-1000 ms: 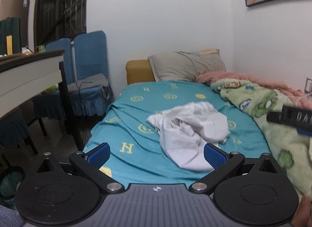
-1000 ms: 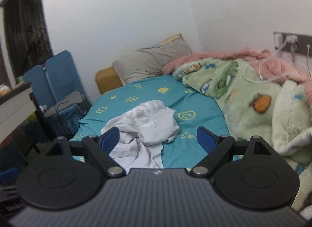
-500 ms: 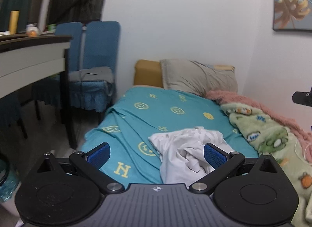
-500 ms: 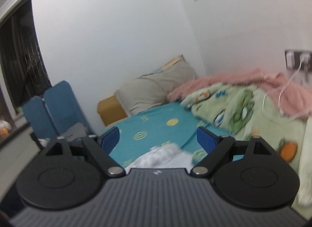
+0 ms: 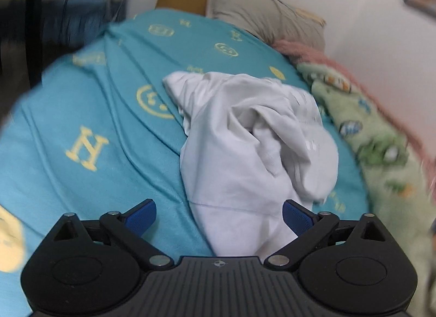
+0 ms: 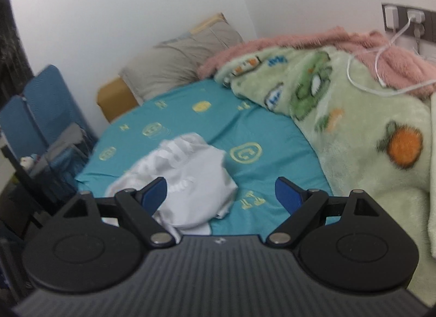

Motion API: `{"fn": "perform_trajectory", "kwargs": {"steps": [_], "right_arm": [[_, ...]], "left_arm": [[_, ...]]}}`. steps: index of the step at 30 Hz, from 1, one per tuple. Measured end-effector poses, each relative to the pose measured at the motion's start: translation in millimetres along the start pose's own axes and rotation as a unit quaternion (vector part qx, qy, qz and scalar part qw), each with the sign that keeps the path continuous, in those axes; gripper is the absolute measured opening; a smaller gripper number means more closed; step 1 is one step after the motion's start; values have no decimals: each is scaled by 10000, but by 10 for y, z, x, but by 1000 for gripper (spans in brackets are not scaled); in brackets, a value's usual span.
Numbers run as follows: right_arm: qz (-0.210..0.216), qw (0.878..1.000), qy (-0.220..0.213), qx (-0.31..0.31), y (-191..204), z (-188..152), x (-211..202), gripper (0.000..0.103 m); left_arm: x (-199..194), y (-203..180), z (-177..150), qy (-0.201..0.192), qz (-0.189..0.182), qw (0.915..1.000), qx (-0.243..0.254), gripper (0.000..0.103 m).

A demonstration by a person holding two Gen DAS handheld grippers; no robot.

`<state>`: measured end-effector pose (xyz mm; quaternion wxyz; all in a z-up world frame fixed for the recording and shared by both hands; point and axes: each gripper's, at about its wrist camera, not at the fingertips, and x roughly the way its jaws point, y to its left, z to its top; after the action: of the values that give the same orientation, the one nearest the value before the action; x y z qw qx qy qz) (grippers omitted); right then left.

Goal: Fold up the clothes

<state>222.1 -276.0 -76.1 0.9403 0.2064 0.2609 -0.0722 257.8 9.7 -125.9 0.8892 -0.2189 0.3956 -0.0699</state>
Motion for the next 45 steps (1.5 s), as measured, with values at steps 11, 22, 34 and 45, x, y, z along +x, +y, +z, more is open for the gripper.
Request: {"fn": "perform_trajectory", "kwargs": {"steps": [11,22,34,45], "right_arm": [[-204,9998,20,46,-24,-49,221,88],[-219,9996,-137,-119,22,-102,80,88],[627,9924,717,-773,335,-382,316,88],[350,9897,1325,-416,328,-487,643,88]], "left_arm": [[352,47,15,199,-414,9987,204,28],[-980,-101,217,-1381,-704,9855,695,3],[-1515,-34,528,-1595,1017,9670,1707,4],[-963,-181,328,-1367,1916,9267,2928,58]]}}
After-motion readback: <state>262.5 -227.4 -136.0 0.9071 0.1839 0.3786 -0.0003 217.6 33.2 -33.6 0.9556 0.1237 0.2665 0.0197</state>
